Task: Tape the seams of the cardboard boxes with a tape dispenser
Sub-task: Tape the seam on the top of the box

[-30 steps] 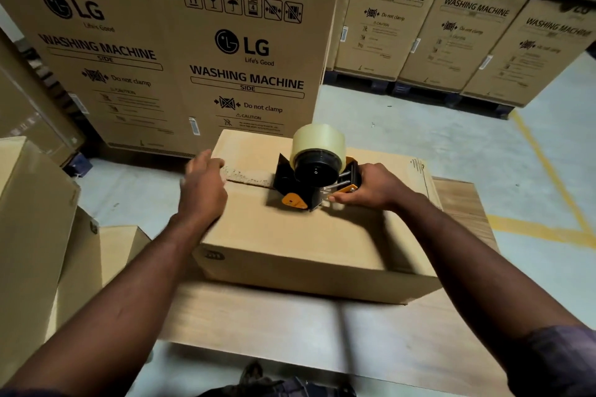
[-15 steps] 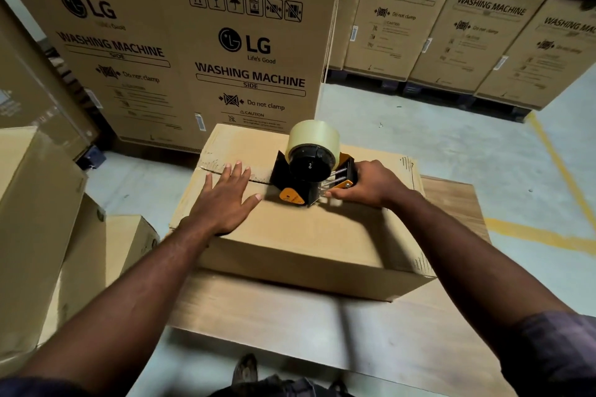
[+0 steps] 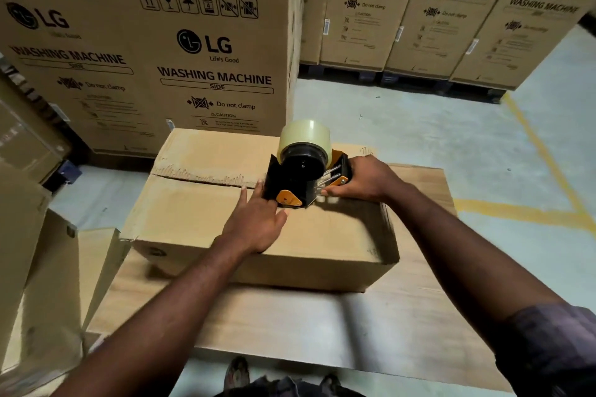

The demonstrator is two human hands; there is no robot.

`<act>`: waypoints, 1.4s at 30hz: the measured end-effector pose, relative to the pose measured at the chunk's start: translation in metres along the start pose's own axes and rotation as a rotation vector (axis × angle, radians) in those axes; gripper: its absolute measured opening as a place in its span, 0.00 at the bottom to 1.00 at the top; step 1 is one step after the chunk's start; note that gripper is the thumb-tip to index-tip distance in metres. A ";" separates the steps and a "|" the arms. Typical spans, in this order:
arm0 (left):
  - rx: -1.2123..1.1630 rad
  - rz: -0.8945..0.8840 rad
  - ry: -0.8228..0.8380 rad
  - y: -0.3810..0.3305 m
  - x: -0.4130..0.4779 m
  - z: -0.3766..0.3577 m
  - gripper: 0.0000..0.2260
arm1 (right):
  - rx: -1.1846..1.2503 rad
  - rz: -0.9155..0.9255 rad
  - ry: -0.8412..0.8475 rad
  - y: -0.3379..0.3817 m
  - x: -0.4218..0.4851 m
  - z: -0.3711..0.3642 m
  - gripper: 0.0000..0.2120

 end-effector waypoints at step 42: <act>-0.039 0.103 0.003 -0.169 0.069 -0.022 0.45 | 0.543 -0.086 -0.005 -0.178 -0.055 0.015 0.12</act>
Point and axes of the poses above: each hand's wrist, its own x-axis towards the middle knuckle, its own z-axis out of the back of the hand, y = z × x, the point moved 3 cm from there along x, towards the middle knuckle, and after that the axes turned 11 degrees about -z, right-handed, at the moved point
